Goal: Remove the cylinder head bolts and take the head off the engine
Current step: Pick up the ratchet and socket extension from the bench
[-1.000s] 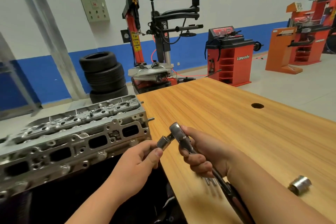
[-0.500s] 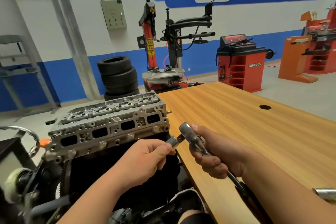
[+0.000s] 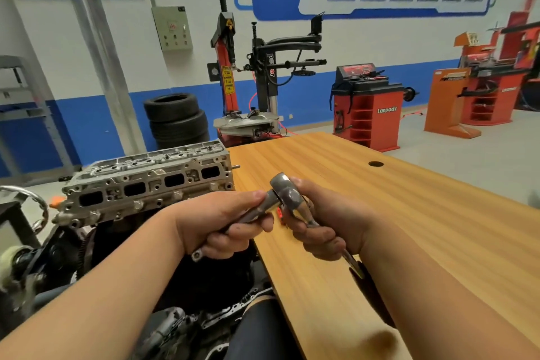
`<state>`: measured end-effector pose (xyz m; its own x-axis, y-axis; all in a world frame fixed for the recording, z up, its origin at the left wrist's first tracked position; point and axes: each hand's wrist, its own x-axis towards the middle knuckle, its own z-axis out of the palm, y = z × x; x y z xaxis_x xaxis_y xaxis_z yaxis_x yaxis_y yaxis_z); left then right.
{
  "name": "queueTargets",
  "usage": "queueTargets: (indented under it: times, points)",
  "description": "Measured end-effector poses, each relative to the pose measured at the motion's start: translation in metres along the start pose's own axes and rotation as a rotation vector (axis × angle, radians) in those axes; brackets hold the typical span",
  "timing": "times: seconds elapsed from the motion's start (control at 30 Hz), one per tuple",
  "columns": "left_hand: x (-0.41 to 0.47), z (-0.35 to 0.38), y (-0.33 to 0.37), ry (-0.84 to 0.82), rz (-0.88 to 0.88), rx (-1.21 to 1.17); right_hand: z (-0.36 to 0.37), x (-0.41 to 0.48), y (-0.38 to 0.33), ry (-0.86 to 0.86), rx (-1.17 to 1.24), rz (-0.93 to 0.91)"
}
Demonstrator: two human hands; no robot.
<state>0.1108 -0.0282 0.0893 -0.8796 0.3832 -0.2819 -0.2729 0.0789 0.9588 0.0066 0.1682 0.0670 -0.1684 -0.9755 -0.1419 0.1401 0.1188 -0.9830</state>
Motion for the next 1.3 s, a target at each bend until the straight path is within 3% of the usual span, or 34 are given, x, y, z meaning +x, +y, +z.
queueTargets:
  times: [0.07,0.1,0.17,0.23,0.27,0.3,0.33,0.43,0.5,0.57,0.7,0.73,0.83,0.9,1.07,1.3]
  points:
    - [0.011,0.006,0.015,0.121,-0.005,0.119,-0.009,-0.002,-0.002,0.046,0.043,-0.011]
    - [0.02,0.009,0.023,0.277,0.007,0.278,-0.014,-0.005,-0.005,0.1,0.063,-0.014]
    - [0.04,0.013,0.033,0.76,0.124,0.726,-0.025,-0.014,-0.013,0.251,0.096,-0.039]
    - [0.062,0.022,0.029,1.191,0.505,1.112,-0.035,-0.026,-0.023,0.445,0.121,-0.096]
    - [0.071,0.035,0.022,1.238,0.682,1.203,-0.04,-0.032,-0.027,0.55,0.14,-0.138]
    - [0.083,0.049,0.009,1.17,0.739,1.237,-0.044,-0.038,-0.031,0.645,0.172,-0.189]
    - [0.095,0.065,-0.007,1.009,0.674,1.258,-0.047,-0.044,-0.034,0.729,0.219,-0.246]
    - [0.129,0.118,-0.06,0.371,0.2,1.358,-0.055,-0.062,-0.041,0.916,0.342,-0.385]
    - [0.144,0.141,-0.081,0.193,0.108,1.276,-0.056,-0.071,-0.042,0.991,0.337,-0.424]
    - [0.152,0.146,-0.088,0.219,0.17,1.295,-0.055,-0.074,-0.042,1.02,0.287,-0.425]
    - [0.152,0.116,-0.091,0.288,0.123,1.403,-0.044,-0.066,-0.041,0.96,0.2,-0.367]
    - [0.146,0.1,-0.09,0.399,0.117,1.334,-0.041,-0.064,-0.041,0.906,0.188,-0.346]
    - [0.107,0.034,-0.076,0.912,0.204,0.688,-0.031,-0.054,-0.036,0.706,0.152,-0.262]
    - [0.076,-0.012,-0.064,1.062,0.28,0.569,-0.022,-0.042,-0.033,0.586,0.122,-0.212]
    - [0.01,-0.056,-0.051,1.114,0.385,0.492,0.004,-0.001,-0.03,0.383,0.11,-0.163]
    - [-0.045,-0.083,-0.056,1.255,0.318,0.617,0.024,0.058,-0.047,0.251,0.059,-0.091]
